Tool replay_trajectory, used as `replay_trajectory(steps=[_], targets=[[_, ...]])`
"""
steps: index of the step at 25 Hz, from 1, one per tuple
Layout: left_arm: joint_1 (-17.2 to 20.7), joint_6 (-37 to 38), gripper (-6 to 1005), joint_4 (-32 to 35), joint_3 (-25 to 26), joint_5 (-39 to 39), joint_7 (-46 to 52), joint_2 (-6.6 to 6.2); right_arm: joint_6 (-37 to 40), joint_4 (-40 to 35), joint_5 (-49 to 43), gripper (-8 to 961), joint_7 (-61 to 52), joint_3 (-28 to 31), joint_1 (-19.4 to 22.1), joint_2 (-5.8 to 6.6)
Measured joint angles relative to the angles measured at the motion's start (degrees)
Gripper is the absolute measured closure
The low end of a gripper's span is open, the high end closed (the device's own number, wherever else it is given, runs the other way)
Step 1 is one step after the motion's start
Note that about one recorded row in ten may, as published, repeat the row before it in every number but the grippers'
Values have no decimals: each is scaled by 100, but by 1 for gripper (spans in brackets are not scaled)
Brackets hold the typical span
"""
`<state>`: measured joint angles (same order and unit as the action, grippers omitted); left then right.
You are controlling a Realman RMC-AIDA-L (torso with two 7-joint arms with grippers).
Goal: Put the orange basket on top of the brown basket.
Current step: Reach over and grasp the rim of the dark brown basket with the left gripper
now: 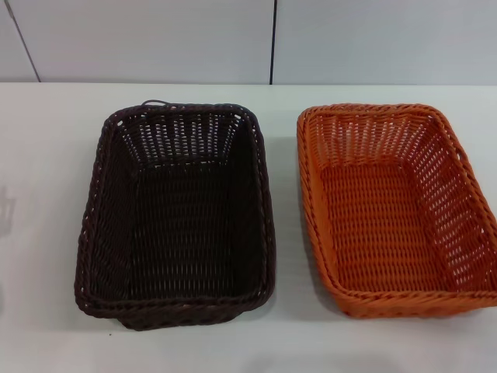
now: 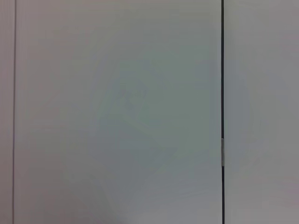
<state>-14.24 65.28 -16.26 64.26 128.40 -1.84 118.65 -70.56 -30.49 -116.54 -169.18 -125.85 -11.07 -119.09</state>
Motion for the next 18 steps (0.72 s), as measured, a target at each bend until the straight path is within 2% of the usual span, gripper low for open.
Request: replay_trajectory(steps=[8,11,13,14,16,17,18], targets=[[-11,-73,243,-110,25,8,4,-22,-2,0,-1,153,0,0,-9,0],[-30,-515,249,-562,109,27,-83,-143,-2,3,0,152,0,0,-9,0],[-72,-1048,253,-1047,236,38,-291,-327,1,10,1,152,0,0,-10,0],[-35,-1522,255,-1582,315,54,-479,-512,14,11,1,152,0,0,-16,2],[77,-2018,259,-2223,412,81,-645,-701,50,14,6,152,0,3,-27,15],[196,-2548,261,-2843,543,134,-816,-855,59,14,6,152,0,8,-30,19],[196,-2548,263,-2843,543,134,-816,-855,64,15,9,152,0,13,-32,22]])
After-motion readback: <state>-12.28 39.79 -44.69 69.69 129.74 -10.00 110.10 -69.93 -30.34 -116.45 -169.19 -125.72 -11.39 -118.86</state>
